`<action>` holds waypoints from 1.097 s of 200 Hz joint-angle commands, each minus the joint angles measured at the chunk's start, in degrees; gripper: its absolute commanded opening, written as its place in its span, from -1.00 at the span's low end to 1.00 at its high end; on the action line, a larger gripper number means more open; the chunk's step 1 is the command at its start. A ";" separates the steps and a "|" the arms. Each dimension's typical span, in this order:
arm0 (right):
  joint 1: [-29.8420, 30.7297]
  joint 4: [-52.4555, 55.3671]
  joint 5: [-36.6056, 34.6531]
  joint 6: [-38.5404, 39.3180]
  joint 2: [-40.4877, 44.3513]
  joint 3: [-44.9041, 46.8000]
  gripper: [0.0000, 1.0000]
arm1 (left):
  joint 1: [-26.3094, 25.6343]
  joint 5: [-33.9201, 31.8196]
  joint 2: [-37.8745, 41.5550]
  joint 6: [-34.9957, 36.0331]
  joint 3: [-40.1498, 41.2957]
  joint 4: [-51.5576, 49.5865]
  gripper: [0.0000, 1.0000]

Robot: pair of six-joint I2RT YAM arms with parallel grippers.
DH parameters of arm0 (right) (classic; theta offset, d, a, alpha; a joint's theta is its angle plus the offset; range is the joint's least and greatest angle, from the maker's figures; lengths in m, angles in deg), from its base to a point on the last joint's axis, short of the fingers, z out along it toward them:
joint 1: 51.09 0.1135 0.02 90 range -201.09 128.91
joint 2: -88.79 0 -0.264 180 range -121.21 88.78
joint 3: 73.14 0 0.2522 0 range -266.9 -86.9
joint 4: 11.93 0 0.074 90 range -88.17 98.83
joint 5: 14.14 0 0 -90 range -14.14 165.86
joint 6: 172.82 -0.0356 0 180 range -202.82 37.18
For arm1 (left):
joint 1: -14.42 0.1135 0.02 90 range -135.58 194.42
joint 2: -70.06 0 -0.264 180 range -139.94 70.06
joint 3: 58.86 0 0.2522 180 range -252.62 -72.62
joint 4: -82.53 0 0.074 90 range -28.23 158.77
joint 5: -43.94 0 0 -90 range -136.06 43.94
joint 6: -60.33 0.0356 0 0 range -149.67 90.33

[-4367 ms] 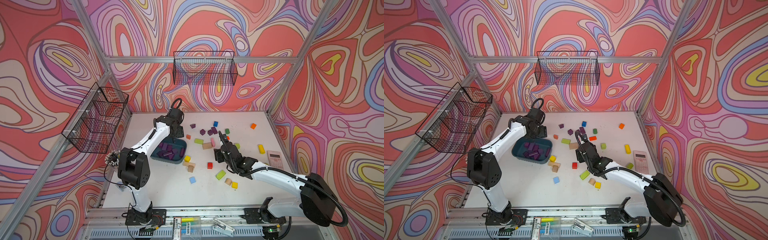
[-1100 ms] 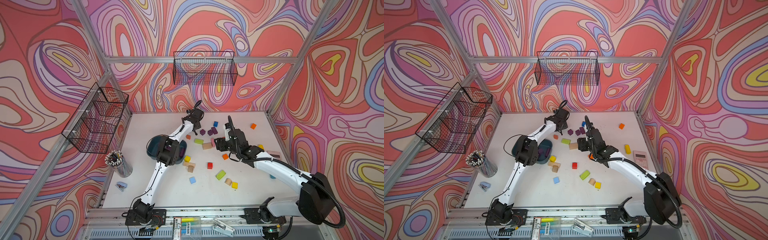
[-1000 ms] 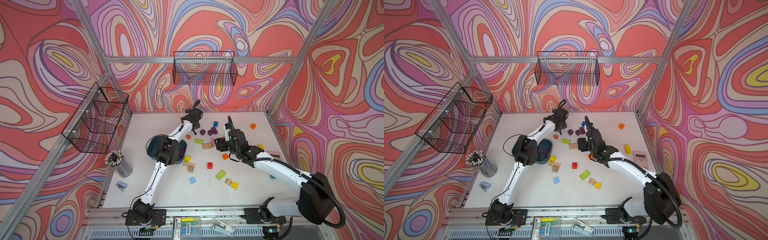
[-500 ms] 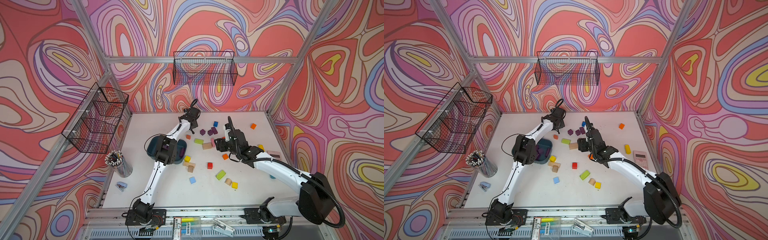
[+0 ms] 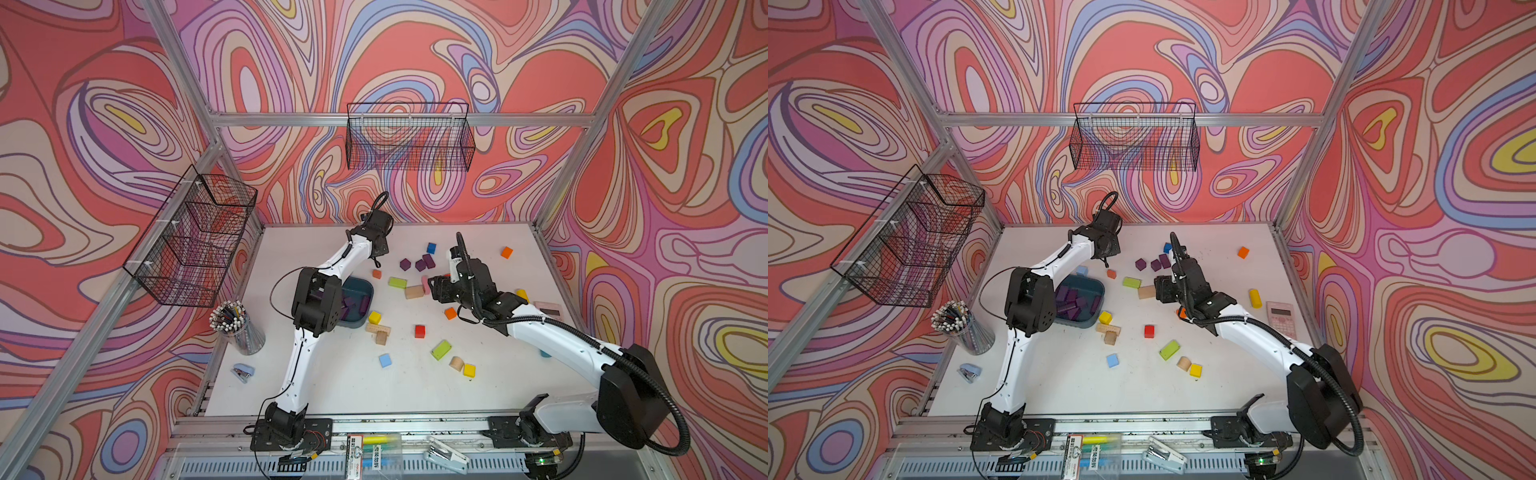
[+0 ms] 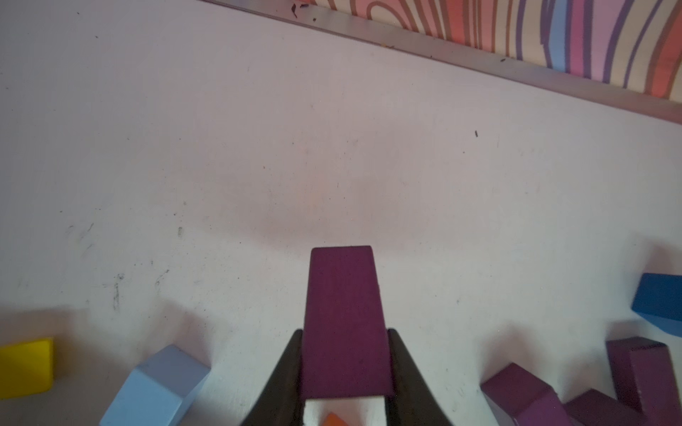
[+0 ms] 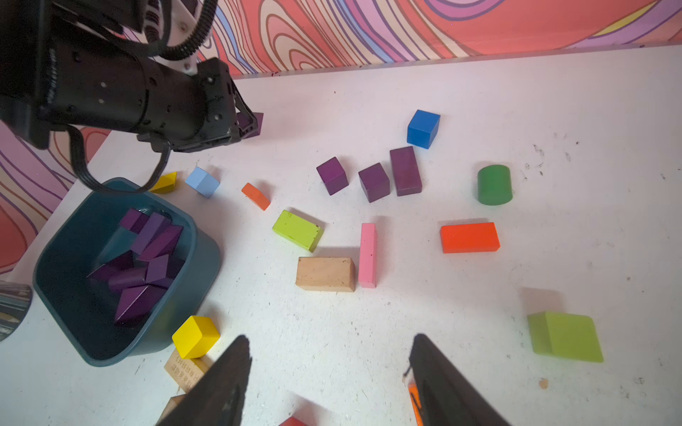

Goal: Pick purple bricks into the storage bin
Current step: Pick up the building block from the center of the board, then place the building block in the storage box.

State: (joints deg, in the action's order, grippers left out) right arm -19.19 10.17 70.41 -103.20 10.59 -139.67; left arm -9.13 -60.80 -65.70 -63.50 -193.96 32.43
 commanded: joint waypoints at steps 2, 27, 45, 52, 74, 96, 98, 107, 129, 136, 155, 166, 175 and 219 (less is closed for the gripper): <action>-0.29 -0.81 0.40 -0.85 0.97 1.00 0.43 | 0.30 0.56 2.92 1.18 1.75 -1.73 -0.48; -0.25 -0.35 0.31 -1.14 1.35 1.27 0.43 | 0.40 0.23 5.63 0.95 4.41 -2.47 -0.47; -0.26 0.09 0.61 -1.39 1.33 1.18 0.43 | 0.37 0.24 8.16 0.77 7.19 -2.22 -0.47; -0.26 0.39 0.91 -1.36 1.25 1.10 0.43 | 0.40 0.17 9.10 0.70 8.19 -2.19 -0.47; -0.26 1.14 1.71 -1.59 0.88 0.61 0.43 | 0.42 -0.11 12.54 0.15 11.54 -2.99 -0.47; -0.23 2.49 2.96 -1.69 -0.06 -0.51 0.43 | 0.37 0.03 17.29 -1.56 16.91 -3.33 -0.46; -0.25 2.59 3.05 -1.68 -0.13 -0.69 0.43 | 0.40 -0.01 17.82 -1.81 17.51 -3.27 -0.46; -0.30 2.86 3.60 -1.68 -0.50 -0.94 0.42 | 0.40 -0.10 20.14 -2.41 20.62 -2.47 -0.46; -0.27 3.53 4.63 -1.62 -1.04 -1.45 0.42 | 0.41 -0.44 25.19 -2.82 25.99 -2.18 -0.46; -0.26 3.53 5.00 -1.75 -1.08 -1.54 0.42 | 0.33 -0.84 26.62 -2.83 26.96 -2.96 -0.46; -0.26 3.50 5.92 -1.84 -0.99 -1.34 0.41 | 0.36 -1.32 30.65 -3.09 30.78 -3.83 -0.46; -0.26 3.15 6.30 -1.94 -0.78 -0.78 0.41 | 0.40 -1.45 33.15 -3.49 33.38 -3.72 -0.46; -0.26 2.70 6.63 -2.18 -0.58 -0.41 0.41 | 0.39 -1.52 35.20 -3.89 35.44 -3.83 -0.46; -0.22 2.42 8.37 -2.54 -0.59 0.95 0.40 | 0.33 -2.27 43.71 -5.27 44.17 -5.43 -0.46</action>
State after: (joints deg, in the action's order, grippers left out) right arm -19.19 13.01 77.10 -105.03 10.11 -139.61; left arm -9.11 -61.44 -26.14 -66.91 -153.06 29.92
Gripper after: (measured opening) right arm 0.699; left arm 0.324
